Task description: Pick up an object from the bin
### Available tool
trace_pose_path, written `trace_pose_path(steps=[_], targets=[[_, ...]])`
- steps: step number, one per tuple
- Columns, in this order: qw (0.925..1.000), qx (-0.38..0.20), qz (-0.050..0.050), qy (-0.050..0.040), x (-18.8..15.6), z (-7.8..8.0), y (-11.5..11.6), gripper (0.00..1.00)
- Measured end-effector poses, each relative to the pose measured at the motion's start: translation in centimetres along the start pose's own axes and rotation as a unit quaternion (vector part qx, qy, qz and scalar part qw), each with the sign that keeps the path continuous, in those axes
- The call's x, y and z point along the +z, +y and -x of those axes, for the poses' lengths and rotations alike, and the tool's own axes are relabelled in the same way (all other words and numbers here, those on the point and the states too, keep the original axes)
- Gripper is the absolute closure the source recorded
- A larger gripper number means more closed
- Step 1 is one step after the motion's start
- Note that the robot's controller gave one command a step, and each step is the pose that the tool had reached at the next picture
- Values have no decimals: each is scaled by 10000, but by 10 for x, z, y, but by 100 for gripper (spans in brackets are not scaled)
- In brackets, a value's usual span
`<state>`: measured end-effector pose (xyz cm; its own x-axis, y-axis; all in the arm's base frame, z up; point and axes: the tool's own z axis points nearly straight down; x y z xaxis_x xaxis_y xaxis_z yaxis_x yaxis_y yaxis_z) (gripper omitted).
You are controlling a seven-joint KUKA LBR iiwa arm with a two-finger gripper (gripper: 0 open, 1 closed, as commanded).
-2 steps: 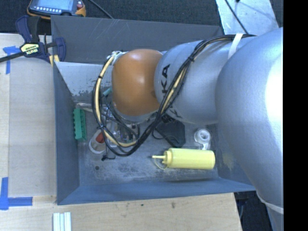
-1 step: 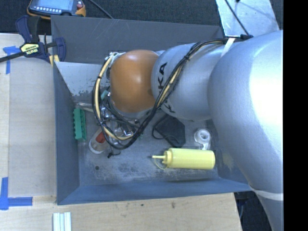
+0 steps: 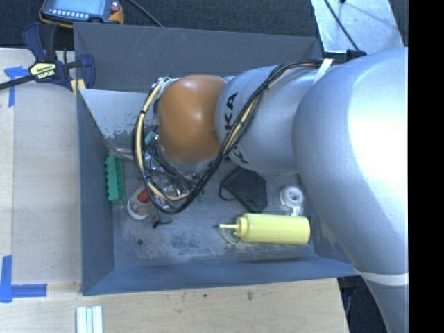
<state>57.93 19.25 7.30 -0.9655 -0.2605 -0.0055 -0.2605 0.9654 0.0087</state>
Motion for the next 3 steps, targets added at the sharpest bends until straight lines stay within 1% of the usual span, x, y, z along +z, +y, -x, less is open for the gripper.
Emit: trace_pose_path(steps=[1, 2, 3], targets=[[9985, -547, -26, -4, 0, 0, -2, 0], [10000, -31, 14, 1, -1, 0, 1, 0], [9985, -549, -9, -56, -4, 4, 0, 100]])
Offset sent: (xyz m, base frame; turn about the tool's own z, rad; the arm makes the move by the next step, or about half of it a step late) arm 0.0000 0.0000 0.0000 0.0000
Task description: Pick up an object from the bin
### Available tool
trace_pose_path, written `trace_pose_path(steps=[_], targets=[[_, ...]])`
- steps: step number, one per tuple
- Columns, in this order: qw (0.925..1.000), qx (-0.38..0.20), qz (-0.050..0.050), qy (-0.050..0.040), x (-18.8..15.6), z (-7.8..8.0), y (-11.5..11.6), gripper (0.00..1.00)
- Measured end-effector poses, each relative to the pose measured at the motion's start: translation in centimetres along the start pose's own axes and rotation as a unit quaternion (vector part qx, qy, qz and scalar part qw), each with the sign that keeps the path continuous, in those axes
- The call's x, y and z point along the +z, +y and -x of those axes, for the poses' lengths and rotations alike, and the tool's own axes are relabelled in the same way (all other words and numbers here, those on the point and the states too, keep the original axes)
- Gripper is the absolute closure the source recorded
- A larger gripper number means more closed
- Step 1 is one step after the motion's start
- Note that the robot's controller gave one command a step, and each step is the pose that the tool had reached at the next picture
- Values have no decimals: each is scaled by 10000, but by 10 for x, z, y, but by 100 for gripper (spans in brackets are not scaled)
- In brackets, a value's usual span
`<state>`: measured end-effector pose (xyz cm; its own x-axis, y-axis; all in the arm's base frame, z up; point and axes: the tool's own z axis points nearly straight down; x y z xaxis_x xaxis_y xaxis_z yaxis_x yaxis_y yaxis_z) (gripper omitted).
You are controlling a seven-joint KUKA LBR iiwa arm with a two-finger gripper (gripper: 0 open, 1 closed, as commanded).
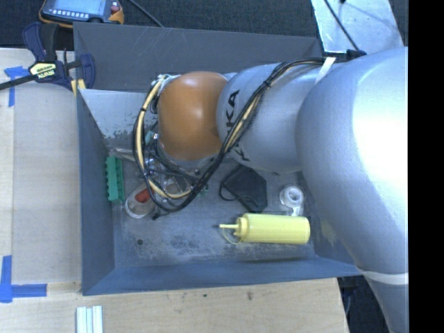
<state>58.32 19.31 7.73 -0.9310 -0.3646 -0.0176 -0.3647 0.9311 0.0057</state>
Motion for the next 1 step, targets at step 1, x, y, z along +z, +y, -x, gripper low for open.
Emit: trace_pose_path(steps=[1], targets=[[10000, 2, 0, 0, 0, 0, 0, 100]])
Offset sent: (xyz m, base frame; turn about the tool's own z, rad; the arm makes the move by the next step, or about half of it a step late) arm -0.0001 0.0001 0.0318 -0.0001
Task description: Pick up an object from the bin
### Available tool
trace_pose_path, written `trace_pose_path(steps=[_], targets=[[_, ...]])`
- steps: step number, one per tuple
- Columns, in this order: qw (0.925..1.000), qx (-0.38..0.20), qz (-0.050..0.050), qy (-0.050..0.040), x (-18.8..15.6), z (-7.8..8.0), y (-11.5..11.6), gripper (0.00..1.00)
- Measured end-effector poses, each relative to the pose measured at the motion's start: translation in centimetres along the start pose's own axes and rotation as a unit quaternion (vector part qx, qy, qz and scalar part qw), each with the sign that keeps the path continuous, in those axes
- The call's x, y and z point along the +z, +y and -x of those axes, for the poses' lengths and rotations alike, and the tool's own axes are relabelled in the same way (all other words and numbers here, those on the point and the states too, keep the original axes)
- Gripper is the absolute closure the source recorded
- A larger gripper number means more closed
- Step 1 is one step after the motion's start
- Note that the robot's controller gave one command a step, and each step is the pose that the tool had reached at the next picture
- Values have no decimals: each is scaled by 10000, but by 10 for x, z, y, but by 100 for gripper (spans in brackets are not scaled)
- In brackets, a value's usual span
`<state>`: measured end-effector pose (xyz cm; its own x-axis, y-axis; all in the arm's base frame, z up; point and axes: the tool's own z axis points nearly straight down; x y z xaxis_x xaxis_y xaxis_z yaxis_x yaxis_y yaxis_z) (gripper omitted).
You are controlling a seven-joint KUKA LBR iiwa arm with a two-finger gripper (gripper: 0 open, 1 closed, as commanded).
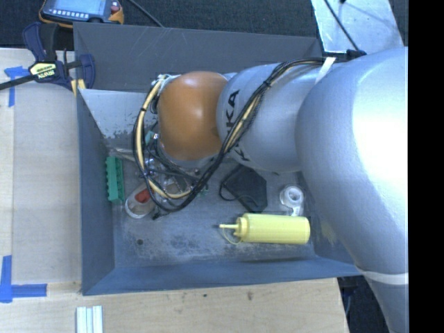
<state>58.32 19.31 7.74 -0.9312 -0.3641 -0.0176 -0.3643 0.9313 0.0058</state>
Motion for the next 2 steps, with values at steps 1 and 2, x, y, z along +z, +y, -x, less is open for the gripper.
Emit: trace_pose_path(steps=[1, 2], targets=[[10000, 0, -1, 7, -3, 0, 0, 100], [10000, 2, -8, 31, -11, 0, 0, 100]])
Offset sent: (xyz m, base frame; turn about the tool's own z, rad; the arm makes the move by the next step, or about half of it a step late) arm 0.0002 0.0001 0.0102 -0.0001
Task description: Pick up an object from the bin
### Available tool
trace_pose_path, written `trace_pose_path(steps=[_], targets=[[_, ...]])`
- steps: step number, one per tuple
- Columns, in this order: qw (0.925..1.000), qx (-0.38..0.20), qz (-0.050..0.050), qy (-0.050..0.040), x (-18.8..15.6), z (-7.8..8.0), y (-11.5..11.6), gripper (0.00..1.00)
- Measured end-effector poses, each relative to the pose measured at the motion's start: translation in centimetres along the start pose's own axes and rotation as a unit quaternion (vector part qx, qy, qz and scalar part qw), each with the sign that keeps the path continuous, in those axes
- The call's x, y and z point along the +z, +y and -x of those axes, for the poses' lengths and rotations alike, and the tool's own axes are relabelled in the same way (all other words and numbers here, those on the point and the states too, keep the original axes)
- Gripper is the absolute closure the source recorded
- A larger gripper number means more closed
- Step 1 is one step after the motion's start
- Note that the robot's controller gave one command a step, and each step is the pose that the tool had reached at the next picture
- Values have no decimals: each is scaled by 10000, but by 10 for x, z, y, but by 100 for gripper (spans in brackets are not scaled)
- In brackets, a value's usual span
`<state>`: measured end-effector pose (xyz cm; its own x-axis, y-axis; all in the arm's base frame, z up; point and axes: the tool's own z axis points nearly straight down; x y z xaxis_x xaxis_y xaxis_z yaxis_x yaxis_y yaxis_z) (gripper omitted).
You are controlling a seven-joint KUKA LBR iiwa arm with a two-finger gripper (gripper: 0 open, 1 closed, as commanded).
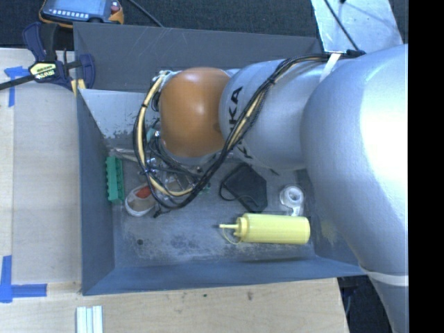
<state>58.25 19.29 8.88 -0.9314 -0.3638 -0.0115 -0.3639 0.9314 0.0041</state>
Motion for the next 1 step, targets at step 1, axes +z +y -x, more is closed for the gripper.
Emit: trace_pose_path(steps=[1], targets=[[10000, 5, -6, 12, -5, 0, 0, 100]])
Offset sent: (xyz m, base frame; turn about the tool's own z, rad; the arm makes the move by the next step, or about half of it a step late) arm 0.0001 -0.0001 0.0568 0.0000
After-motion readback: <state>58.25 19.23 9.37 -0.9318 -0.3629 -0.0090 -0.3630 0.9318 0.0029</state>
